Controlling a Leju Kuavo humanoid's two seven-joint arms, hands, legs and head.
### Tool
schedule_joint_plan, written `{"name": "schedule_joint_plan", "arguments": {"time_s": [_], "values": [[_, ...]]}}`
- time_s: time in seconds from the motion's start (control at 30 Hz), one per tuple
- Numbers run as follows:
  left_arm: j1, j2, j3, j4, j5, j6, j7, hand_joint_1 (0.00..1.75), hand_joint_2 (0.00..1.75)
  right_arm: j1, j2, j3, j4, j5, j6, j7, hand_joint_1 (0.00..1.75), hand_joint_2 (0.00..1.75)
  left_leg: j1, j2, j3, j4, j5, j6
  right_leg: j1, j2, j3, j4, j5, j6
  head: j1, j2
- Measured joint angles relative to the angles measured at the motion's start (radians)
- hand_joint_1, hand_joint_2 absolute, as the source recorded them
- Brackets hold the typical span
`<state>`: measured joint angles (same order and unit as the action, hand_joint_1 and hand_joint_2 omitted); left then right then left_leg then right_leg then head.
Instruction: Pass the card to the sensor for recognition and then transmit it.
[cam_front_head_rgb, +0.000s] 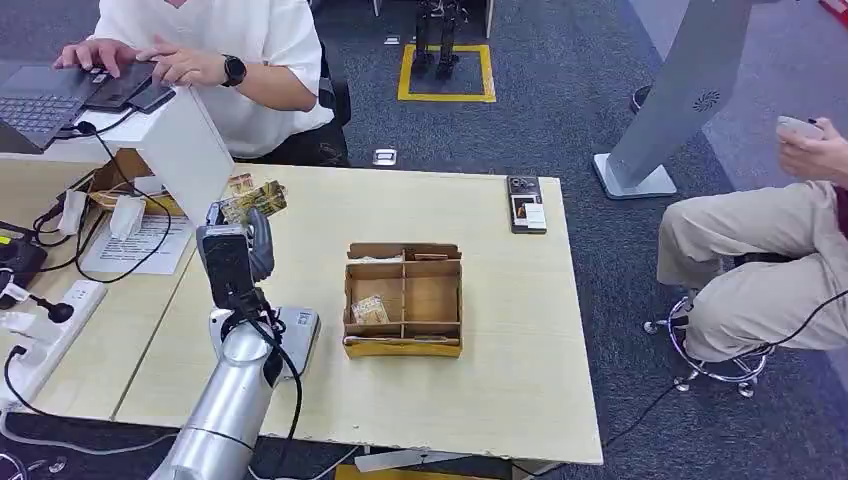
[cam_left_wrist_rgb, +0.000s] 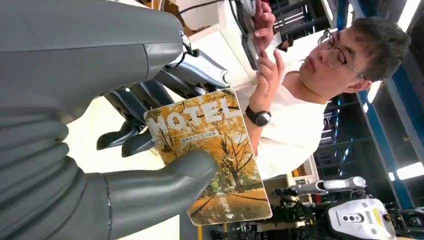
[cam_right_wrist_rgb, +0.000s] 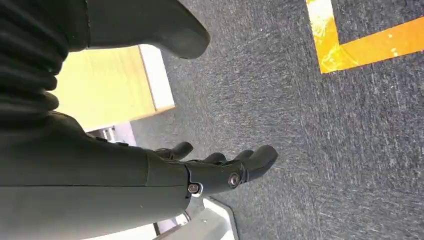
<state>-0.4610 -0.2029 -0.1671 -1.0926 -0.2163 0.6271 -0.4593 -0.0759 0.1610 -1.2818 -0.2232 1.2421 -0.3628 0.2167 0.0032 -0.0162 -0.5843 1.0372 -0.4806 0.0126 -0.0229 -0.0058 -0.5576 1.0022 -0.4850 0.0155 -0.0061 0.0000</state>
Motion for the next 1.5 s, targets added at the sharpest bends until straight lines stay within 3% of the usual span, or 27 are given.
{"name": "schedule_joint_plan", "arguments": {"time_s": [0.2,0.4,0.73,0.83,1.17,1.2,1.23,1.27,1.5], "values": [[-0.036,0.010,-0.007,0.051,-0.011,0.016,0.011,1.75,1.75,0.000,0.000,0.003,0.000,0.005,0.001,0.001,0.00,1.75,0.000,0.000,-0.001,0.000,0.000,0.000,0.000,0.000,-0.001,0.000,0.000,0.000,0.000,0.000],[-0.120,0.020,-0.007,0.178,-0.052,0.059,0.048,1.75,1.75,-0.002,0.000,0.018,0.000,0.019,0.015,0.004,0.00,1.75,0.000,0.000,-0.001,0.000,0.000,0.000,0.000,0.000,-0.001,0.000,0.000,0.000,0.000,0.000],[-0.193,0.036,-0.007,0.305,-0.109,0.066,0.073,1.75,1.75,-0.005,0.000,0.024,0.000,0.028,-0.007,0.001,0.00,1.75,0.000,0.000,-0.001,0.000,0.000,0.000,0.000,0.000,-0.001,0.000,0.000,0.000,0.000,0.000],[-0.218,0.044,0.019,0.356,-0.196,0.068,0.097,1.75,1.75,-0.006,-0.002,0.031,0.000,0.036,-0.017,0.001,0.00,1.75,0.000,0.000,-0.001,0.000,0.000,0.000,0.000,0.001,-0.001,0.000,0.000,0.000,0.000,0.000],[-0.244,0.052,0.140,0.460,-0.328,0.069,0.068,1.75,1.75,-0.007,-0.007,0.043,0.000,0.036,-0.014,0.007,0.00,1.75,0.000,0.000,-0.001,0.000,0.000,0.000,0.000,0.001,-0.001,0.000,0.000,0.000,0.000,0.000],[-0.244,0.052,0.151,0.463,-0.343,0.069,0.063,1.66,1.75,-0.007,-0.007,0.043,0.000,0.036,-0.014,0.008,0.00,1.75,0.000,0.000,-0.001,0.000,0.000,0.000,0.000,0.001,-0.001,0.000,0.000,0.000,0.000,0.000],[-0.244,0.050,0.160,0.466,-0.347,0.069,0.058,0.30,1.75,-0.007,-0.008,0.043,0.000,0.036,-0.014,0.009,0.00,1.75,0.000,0.000,-0.001,0.000,0.000,0.000,0.000,0.001,-0.001,0.000,0.000,0.000,0.000,0.000],[-0.244,0.049,0.167,0.472,-0.348,0.069,0.048,0.00,1.75,-0.007,-0.008,0.043,0.000,0.036,-0.014,0.010,0.00,1.75,0.000,0.000,-0.001,0.000,0.000,0.000,0.000,0.001,-0.001,0.000,0.000,0.000,0.000,0.000],[-0.236,0.042,0.199,0.480,-0.336,0.069,-0.015,0.00,1.75,-0.007,-0.014,0.043,0.000,0.036,-0.014,0.010,0.00,1.75,0.000,0.000,-0.001,0.000,0.000,0.000,0.000,0.000,-0.001,0.000,0.000,0.000,0.000,0.000]]}}
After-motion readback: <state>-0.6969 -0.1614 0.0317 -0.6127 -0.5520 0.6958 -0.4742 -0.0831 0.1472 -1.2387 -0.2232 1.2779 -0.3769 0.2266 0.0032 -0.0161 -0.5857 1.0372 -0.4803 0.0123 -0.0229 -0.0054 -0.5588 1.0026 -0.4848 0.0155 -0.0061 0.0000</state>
